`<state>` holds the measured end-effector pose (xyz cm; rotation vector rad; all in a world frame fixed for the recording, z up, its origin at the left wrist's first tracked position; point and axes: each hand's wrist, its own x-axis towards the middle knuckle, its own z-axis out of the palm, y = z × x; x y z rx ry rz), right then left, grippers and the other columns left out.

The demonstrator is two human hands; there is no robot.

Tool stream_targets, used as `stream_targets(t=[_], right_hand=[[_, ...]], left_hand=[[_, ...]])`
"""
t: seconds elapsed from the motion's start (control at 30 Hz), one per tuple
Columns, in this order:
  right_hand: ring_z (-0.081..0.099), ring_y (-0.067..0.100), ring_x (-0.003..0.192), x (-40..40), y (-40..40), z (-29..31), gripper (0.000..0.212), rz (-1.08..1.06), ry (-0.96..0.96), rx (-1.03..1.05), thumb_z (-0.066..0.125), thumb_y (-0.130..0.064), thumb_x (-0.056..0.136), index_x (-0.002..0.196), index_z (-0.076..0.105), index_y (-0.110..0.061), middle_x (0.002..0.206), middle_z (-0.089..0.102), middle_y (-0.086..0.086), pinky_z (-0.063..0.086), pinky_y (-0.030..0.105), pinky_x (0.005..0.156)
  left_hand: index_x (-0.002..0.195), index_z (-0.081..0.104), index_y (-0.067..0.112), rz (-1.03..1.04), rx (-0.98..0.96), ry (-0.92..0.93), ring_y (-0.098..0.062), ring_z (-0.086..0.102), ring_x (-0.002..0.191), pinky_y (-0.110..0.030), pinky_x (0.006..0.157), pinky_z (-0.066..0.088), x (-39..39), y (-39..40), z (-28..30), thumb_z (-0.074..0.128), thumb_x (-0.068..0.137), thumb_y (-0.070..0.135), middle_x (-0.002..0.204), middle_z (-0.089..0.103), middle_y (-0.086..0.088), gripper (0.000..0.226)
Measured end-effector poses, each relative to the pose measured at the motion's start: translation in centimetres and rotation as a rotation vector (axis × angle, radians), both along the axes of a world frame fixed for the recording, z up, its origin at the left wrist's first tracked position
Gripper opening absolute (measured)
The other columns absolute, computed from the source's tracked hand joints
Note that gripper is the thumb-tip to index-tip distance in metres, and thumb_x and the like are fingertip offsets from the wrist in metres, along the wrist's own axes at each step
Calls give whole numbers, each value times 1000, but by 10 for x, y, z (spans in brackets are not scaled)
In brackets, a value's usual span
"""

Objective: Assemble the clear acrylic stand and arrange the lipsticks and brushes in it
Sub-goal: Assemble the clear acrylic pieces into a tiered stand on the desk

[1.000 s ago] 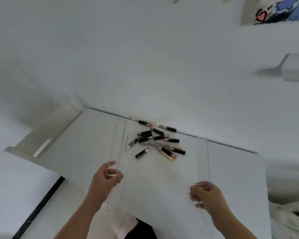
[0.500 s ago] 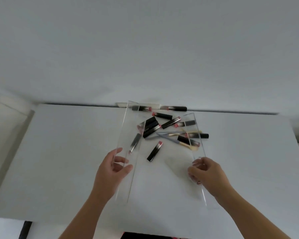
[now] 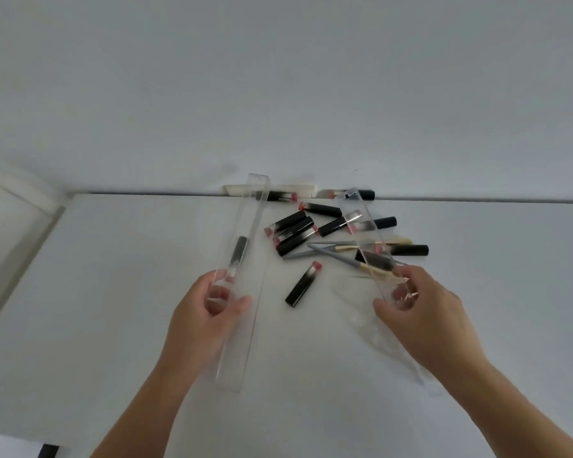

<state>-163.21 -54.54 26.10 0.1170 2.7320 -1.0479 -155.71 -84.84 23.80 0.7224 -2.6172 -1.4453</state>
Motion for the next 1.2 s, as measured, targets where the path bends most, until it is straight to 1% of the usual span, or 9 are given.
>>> stream_targets(t=[0.1,0.2,0.37,0.5,0.73,0.83,0.9,0.97,1.2], right_hand=[[56,8,79,5,-1,-7,44,60,102,96,69,-41,80,122,58,-33,90,58,-15,39,25,59],[52,18,88,9,-3,-14,39,109,217,204,63,-46,82,117,59,-31,95,56,-12,39,32,66],[53,23,95,15,-5,-21,37,139,350,400,54,-54,83,109,59,-29,103,60,-4,36,34,64],[61,26,98,13,-7,-22,40,140,425,491,57,-57,83,109,63,-27,108,66,-1,41,34,66],[61,25,104,25,-16,-9,39,77,379,436,64,-51,83,111,66,-24,113,66,0,52,36,78],[60,23,105,34,-20,-4,43,57,372,422,65,-53,83,116,64,-27,115,65,-2,51,34,79],[60,21,107,39,-24,-4,43,62,360,420,65,-56,83,117,63,-29,117,64,-4,49,32,76],[59,19,107,40,-27,-5,43,58,361,417,65,-56,84,117,62,-30,118,63,-5,47,31,74],[58,17,95,31,-21,-13,41,80,388,417,63,-55,82,114,64,-29,112,62,-8,46,31,68]], left_hand=[[107,63,46,13,-39,33,-9,67,73,-26,65,58,0,-2,-4,78,82,40,92,69,17,29],[109,63,45,23,-63,76,-9,69,76,-35,70,60,1,-4,-8,76,78,49,93,68,22,34],[113,63,44,41,-69,160,-9,72,77,-31,58,49,9,-8,-11,66,66,56,92,68,27,49],[117,64,37,60,-25,284,-12,74,72,-32,71,53,14,-19,-13,69,67,47,84,72,17,51],[130,62,20,64,-245,232,-2,58,73,-22,61,39,39,-51,-14,68,85,40,80,61,17,50],[133,60,15,33,-325,188,-16,60,82,-28,72,42,48,-57,-14,66,86,43,84,62,15,54],[133,60,14,25,-349,168,-22,65,95,-30,77,49,51,-56,-12,65,86,43,107,67,0,56],[136,59,14,12,-355,147,-24,64,105,-33,82,53,51,-53,-11,64,86,43,122,61,-5,58],[130,60,16,-52,-355,80,-26,64,105,-37,91,53,42,-44,-12,68,84,39,119,64,-10,52]])
